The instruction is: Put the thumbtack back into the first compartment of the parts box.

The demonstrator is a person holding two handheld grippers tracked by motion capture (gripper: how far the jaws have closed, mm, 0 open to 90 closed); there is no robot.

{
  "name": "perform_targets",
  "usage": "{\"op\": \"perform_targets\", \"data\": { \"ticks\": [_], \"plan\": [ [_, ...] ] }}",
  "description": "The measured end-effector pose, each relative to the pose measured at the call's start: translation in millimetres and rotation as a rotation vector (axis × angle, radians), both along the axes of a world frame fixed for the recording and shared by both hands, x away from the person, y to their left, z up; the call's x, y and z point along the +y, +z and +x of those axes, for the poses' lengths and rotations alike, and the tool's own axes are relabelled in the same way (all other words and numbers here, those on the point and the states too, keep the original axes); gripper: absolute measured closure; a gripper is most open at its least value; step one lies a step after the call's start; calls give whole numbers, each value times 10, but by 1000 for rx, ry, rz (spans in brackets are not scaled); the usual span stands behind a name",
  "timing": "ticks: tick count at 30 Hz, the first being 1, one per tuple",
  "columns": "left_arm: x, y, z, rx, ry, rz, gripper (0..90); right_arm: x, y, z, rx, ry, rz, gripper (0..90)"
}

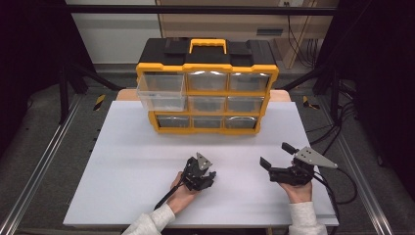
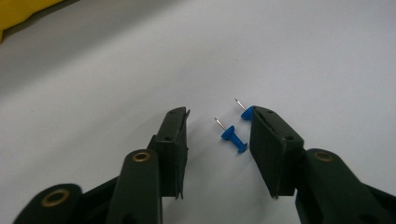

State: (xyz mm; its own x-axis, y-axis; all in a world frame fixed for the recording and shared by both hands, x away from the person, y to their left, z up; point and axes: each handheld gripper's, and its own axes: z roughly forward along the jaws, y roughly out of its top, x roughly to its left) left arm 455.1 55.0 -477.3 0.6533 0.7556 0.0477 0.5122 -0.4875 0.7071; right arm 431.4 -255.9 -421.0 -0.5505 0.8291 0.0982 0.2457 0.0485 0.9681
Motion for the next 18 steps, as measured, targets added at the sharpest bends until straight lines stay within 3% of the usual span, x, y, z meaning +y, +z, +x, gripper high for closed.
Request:
{"op": "perform_targets", "data": {
  "ticks": [18],
  "plan": [
    [-22, 19, -21, 13, -5, 13, 776, -3, 2, -2, -3, 3, 6, 6]
  ]
}}
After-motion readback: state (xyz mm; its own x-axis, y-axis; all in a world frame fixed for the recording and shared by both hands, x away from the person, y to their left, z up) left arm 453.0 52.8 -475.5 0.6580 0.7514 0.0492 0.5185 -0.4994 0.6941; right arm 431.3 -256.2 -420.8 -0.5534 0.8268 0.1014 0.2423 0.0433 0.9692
